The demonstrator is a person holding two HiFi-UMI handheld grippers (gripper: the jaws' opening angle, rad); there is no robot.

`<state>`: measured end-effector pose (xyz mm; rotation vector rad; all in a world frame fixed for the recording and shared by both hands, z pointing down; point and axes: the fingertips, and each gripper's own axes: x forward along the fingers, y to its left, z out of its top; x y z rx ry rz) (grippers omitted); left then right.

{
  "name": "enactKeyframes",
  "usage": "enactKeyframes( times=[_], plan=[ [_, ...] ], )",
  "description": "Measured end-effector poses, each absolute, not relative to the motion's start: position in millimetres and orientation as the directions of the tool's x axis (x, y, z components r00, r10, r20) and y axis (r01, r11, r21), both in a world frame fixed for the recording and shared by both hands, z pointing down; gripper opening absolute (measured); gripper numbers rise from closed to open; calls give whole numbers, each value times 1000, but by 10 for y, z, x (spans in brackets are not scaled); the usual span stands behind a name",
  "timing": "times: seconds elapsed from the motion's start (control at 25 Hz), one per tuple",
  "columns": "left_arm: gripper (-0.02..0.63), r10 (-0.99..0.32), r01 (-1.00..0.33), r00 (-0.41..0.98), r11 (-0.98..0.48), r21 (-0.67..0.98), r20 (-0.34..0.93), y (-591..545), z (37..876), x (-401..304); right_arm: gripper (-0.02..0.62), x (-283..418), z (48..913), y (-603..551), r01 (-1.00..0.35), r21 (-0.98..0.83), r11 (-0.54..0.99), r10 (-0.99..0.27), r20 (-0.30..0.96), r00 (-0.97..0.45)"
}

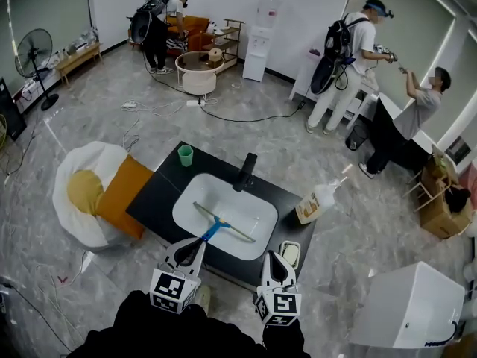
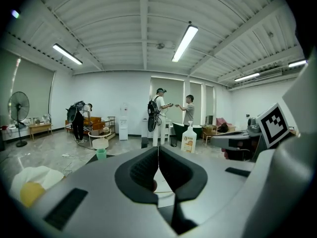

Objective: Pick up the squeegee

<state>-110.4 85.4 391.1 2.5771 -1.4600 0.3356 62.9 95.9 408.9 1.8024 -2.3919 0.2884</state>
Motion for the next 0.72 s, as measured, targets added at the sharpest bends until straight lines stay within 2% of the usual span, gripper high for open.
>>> enactKeyframes(
  times=[0.72],
  plan=[
    [25,-740,-786,598,-616,47,308,-102,4180,-1269,17,339,4309,206,-983,-82,167,-949,256,-183]
  ],
)
